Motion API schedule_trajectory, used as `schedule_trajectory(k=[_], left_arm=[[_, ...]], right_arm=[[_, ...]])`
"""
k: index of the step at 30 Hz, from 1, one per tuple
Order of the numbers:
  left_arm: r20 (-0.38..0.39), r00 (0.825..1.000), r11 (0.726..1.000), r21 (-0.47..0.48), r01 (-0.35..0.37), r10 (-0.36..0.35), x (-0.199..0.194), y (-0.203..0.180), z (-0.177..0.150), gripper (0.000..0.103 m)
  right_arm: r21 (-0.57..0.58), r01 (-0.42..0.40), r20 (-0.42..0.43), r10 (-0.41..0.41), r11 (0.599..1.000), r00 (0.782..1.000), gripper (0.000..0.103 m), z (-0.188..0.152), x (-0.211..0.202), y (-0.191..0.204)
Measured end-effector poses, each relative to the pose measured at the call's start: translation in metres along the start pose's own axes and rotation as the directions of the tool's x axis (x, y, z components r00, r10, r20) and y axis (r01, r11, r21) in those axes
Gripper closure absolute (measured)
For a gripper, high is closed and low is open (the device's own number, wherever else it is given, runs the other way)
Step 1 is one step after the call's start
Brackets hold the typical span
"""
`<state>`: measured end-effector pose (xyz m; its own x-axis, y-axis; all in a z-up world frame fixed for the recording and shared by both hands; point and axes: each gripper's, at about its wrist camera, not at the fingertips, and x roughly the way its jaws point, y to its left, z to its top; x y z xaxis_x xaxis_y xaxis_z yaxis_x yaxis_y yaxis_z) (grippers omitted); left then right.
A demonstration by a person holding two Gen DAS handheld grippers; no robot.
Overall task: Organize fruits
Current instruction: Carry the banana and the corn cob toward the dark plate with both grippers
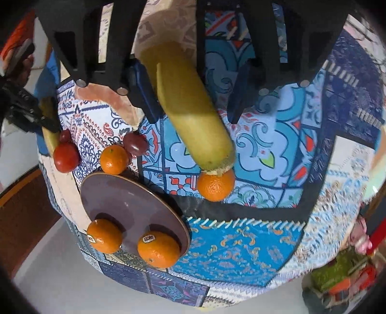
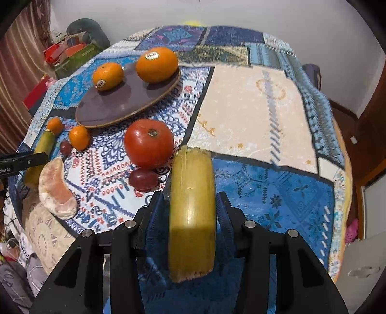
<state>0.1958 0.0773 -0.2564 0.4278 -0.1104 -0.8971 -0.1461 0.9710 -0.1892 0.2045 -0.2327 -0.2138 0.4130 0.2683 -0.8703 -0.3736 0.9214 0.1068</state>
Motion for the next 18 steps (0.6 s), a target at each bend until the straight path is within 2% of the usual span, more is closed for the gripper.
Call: schedule_trajectory(k=[1,5,8,15,18], left_arm=[[0.003,1.0,1.0,-0.005,0.002,-0.002,0.001,0.0,0.001,0.05],[0.012,1.0,1.0,-0.013,0.004,-0.003,0.005,-0.003,0.004,0.054],[0.016,1.0,1.0,-0.001,-0.001,0.001,0.003,-0.006,0.005,0.056],[0.028,1.0,0.999,0.031,-0.008,0.007,-0.006,-0.015,0.001,0.064],[0.033,0.999,0.999,0.039,0.014,-0.015,-0.015,-0.016,-0.002,0.065]], right_arm=[[0.009,-0.009,-0.009,0.009,1.0,1.0,0.062,0.0,0.004,-0.001],[0.026,-0.013,0.0,0.013,1.0,1.0,0.062,0.003,0.01,-0.003],[0.036,0.0,0.011,0.0,0.999,1.0,0.067,0.005,0.011,-0.003],[0.065,-0.007,0.056,0.003,0.998,0.998,0.067,-0.001,-0.005,-0.005],[0.067,-0.01,0.085,0.004,0.998,0.996,0.067,-0.002,-0.017,-0.006]])
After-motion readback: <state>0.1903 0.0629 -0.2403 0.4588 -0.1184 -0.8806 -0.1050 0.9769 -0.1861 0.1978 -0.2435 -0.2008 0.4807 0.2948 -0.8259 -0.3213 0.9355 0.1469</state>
